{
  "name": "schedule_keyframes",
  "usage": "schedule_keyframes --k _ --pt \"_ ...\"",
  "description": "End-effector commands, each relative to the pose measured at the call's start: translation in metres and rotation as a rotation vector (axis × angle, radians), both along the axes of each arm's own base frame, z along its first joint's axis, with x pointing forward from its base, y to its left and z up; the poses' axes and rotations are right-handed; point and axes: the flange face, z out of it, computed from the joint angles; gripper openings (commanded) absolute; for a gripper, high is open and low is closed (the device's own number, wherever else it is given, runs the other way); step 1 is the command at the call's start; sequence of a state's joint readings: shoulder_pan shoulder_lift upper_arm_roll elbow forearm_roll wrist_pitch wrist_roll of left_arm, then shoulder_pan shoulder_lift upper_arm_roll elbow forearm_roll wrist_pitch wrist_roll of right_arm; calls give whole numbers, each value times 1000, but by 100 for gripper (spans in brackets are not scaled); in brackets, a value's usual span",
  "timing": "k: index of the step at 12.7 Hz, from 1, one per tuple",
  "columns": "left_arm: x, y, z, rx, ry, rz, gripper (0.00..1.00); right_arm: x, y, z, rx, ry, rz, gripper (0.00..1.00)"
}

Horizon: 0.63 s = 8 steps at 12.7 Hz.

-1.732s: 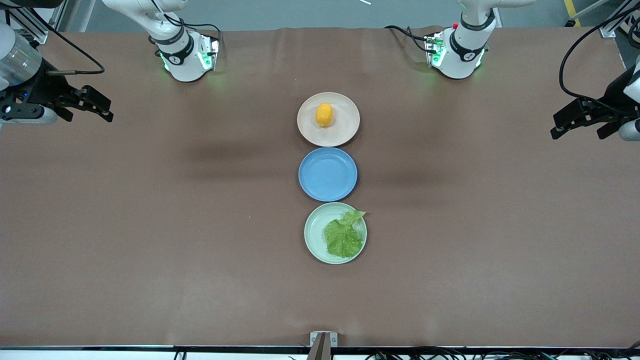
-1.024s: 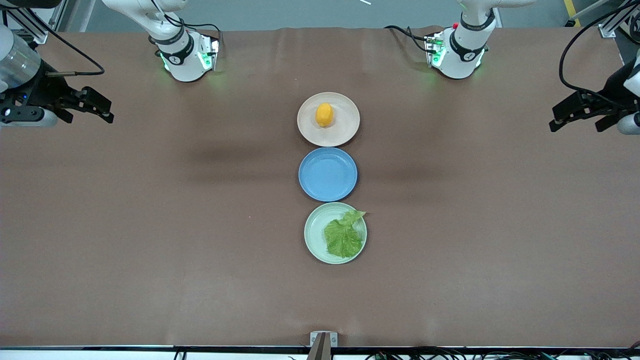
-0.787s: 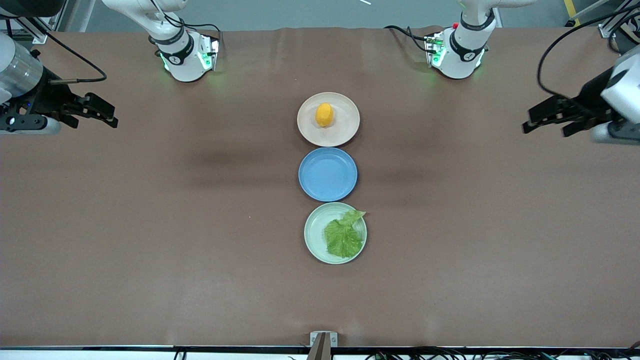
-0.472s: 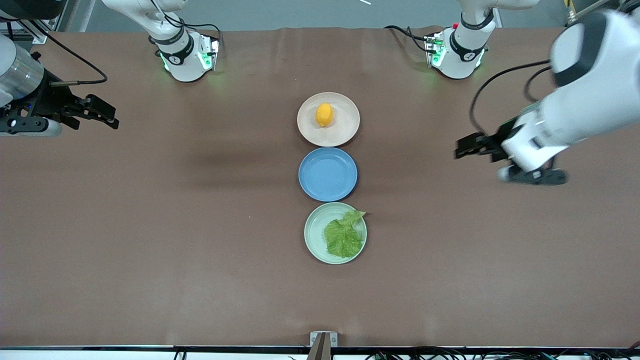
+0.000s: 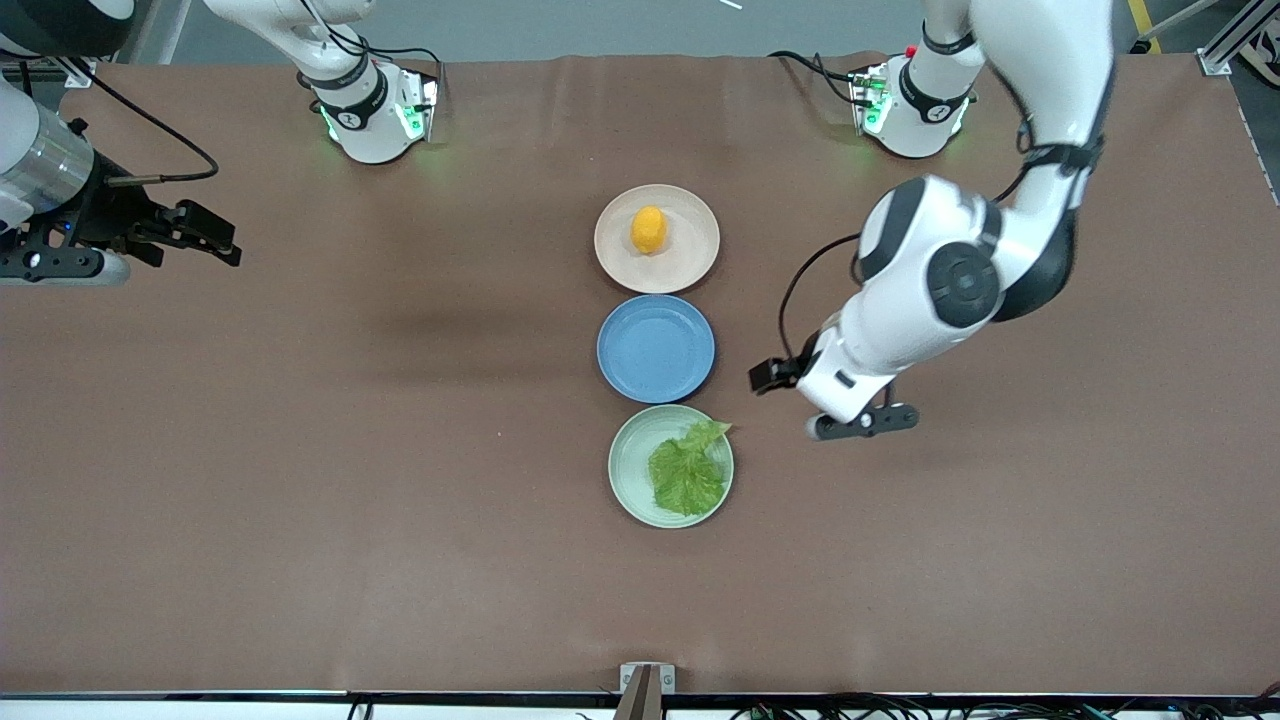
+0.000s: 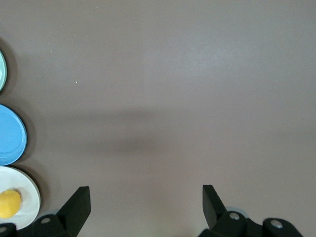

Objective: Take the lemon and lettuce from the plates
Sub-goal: 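Lower the left gripper onto the lettuce while the right gripper reaches out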

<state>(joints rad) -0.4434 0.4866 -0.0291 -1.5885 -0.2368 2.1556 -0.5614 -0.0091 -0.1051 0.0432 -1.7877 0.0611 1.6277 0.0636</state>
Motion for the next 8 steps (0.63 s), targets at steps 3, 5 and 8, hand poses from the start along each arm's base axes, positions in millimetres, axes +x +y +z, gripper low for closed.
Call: schedule_keyframes --k 3,5,8 --pt "13 -41 -72 -59 -113 159 100 31 -6 -43 -13 80 -12 100" --pt "14 -42 -107 -51 -112 170 98 69 -6 -76 -21 128 3 100" --pt "18 -49 -126 -79 -161 185 91 59 36 -96 -12 181 -82 100"
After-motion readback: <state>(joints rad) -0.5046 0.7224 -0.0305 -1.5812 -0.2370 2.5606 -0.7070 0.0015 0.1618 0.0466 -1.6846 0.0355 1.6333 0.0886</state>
